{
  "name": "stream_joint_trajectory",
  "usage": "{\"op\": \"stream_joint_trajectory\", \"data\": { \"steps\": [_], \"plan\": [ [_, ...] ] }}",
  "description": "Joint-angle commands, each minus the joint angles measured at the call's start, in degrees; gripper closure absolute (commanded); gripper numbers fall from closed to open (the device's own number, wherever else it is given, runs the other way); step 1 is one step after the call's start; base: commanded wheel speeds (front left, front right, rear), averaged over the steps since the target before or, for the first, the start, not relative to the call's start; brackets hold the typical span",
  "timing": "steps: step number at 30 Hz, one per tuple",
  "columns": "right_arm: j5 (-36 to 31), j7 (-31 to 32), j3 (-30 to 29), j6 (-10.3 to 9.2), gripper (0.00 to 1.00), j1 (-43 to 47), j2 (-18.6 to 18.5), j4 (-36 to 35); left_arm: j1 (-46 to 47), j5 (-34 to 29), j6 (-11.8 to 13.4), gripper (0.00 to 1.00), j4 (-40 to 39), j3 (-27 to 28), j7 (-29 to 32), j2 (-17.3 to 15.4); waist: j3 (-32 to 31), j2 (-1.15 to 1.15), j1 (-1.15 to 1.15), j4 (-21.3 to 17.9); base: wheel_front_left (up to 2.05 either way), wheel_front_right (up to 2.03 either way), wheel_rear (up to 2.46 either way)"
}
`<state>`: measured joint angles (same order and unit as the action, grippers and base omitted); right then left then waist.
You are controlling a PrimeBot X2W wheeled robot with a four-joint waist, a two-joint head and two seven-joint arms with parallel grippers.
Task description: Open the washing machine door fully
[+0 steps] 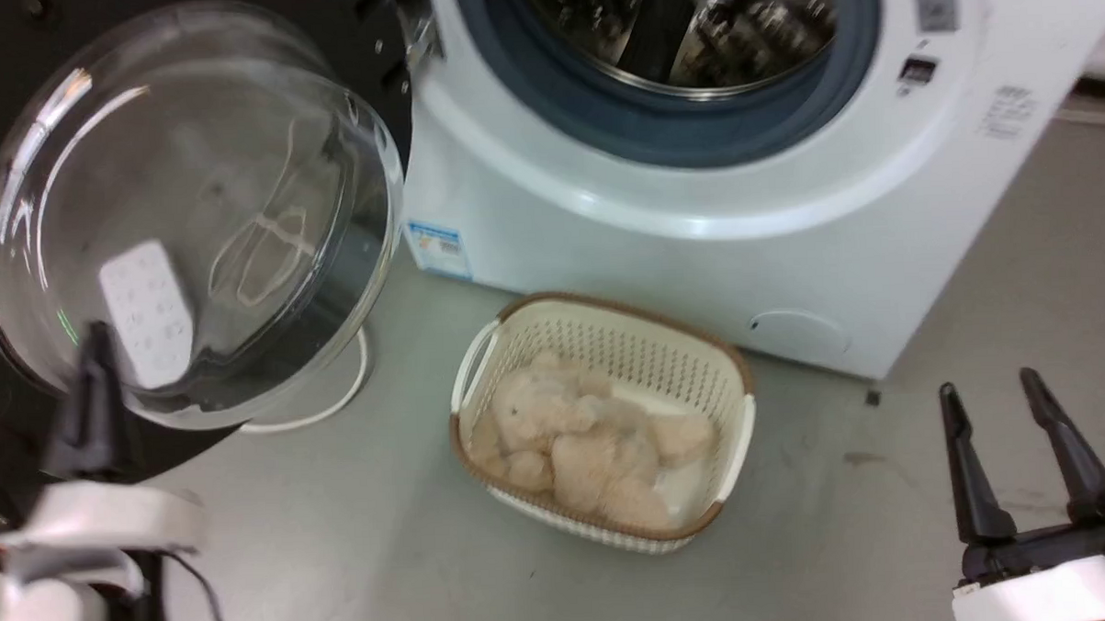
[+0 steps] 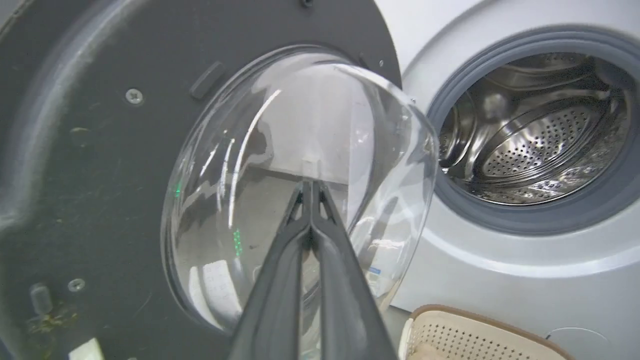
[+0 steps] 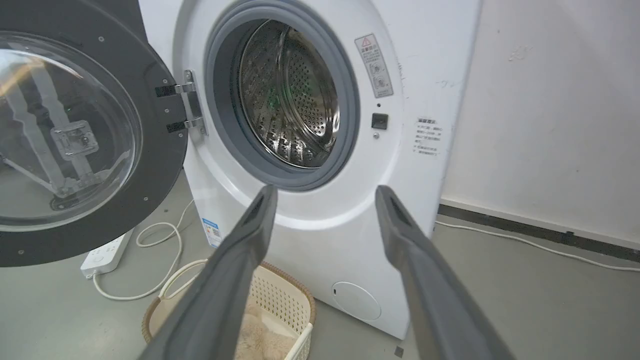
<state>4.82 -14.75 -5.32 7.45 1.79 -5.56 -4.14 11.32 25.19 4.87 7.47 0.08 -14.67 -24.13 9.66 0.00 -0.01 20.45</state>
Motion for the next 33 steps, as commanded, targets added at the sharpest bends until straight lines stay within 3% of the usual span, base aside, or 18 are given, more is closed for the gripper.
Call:
{"op": "stream_joint_trajectory", "data": {
  "steps": [1,7,14,15,16,17,27,33],
  "plan": [
    [-0.4,-0.2,-0.6,0.03,0.0,0.0,0.5,-0.1,-1.9,-0.7,0.1,1.0,-1.5,-0.5,-0.3,1.0,-3.4,0.0,0.01,-2.3,0.0,0.0,0.0],
    [-3.9,-0.2,-0.7,0.03,0.0,1.9,1.7,-0.7,-8.4,-3.8,0.6,1.0,-8.5,-2.9,-0.3,5.2,-7.9,0.0,0.01,-6.5,0.0,0.0,0.0],
    [-4.3,-0.2,-0.1,0.03,0.0,4.7,2.5,-1.1,-14.6,-7.4,1.3,1.0,-11.1,-4.0,-0.3,9.9,-10.8,0.0,0.01,-10.8,0.0,0.0,0.0],
    [-4.2,-0.2,0.1,0.03,0.0,5.0,2.6,-0.9,-15.3,-7.8,1.4,0.85,-11.3,-4.2,-0.3,10.8,-10.9,0.0,0.01,-11.4,0.0,0.0,0.0],
    [-4.2,-0.2,0.2,0.03,0.0,5.2,2.6,-0.8,-16.0,-8.2,1.4,0.51,-11.4,-4.5,-0.3,11.7,-11.0,0.0,0.01,-11.9,0.0,0.0,0.0],
    [-4.1,-0.2,0.3,0.03,0.0,5.3,2.6,-0.6,-16.6,-8.9,1.4,0.02,-11.3,-4.9,-0.3,12.2,-11.1,0.0,0.01,-12.5,0.0,0.0,0.0],
    [-2.1,-0.2,0.8,0.03,0.0,6.5,2.7,0.5,-19.4,-12.9,0.2,0.0,-8.2,-7.8,-0.3,16.9,-11.6,0.0,0.01,-15.4,0.0,0.0,0.0],
    [-1.6,-0.2,0.3,0.03,0.0,6.9,2.7,1.8,-19.6,-15.2,-0.8,0.0,-6.3,-8.5,-0.3,17.4,-11.8,0.0,0.01,-16.1,0.0,0.0,0.0]
  ]
}}
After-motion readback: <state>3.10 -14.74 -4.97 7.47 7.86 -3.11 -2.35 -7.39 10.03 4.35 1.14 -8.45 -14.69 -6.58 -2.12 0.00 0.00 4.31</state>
